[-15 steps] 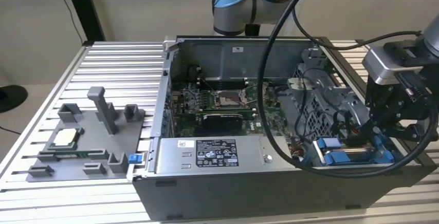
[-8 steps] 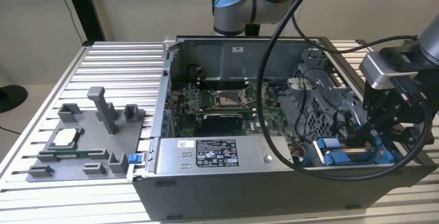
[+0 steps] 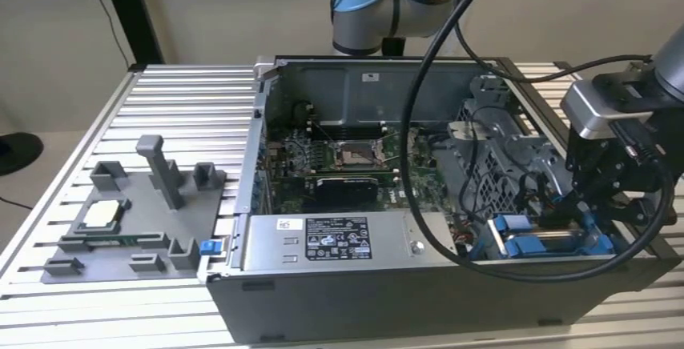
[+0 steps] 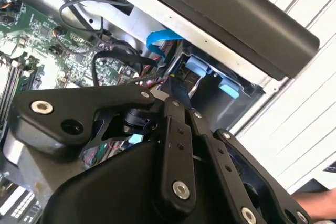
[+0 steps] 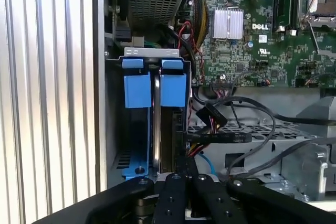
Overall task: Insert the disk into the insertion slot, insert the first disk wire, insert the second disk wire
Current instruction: 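Insert the second disk wire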
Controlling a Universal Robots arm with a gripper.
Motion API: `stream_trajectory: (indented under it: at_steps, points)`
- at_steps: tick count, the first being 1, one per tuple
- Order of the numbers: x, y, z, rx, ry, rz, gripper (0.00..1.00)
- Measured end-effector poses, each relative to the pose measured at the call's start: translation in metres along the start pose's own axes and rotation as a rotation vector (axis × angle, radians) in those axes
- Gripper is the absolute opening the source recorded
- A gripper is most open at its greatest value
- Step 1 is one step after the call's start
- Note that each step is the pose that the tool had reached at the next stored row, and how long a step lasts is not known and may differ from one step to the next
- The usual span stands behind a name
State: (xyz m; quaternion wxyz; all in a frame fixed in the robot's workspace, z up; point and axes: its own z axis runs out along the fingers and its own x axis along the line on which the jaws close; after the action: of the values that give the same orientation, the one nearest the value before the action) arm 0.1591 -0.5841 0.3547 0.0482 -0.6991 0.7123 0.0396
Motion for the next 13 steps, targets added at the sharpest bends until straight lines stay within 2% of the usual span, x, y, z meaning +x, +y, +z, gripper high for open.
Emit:
stream_trajectory:
  at_steps: [5,7,13]
  points:
    - [-0.0029,-0.0003,-0.0229,0.0000,0.0003,0.000,0.00]
    - [-0.0038,-0.0004,-0.0298,0.0000,0.0006,0.000,0.00]
    - [-0.0040,-0.0004,-0.0317,0.0000,0.0003,0.000,0.00]
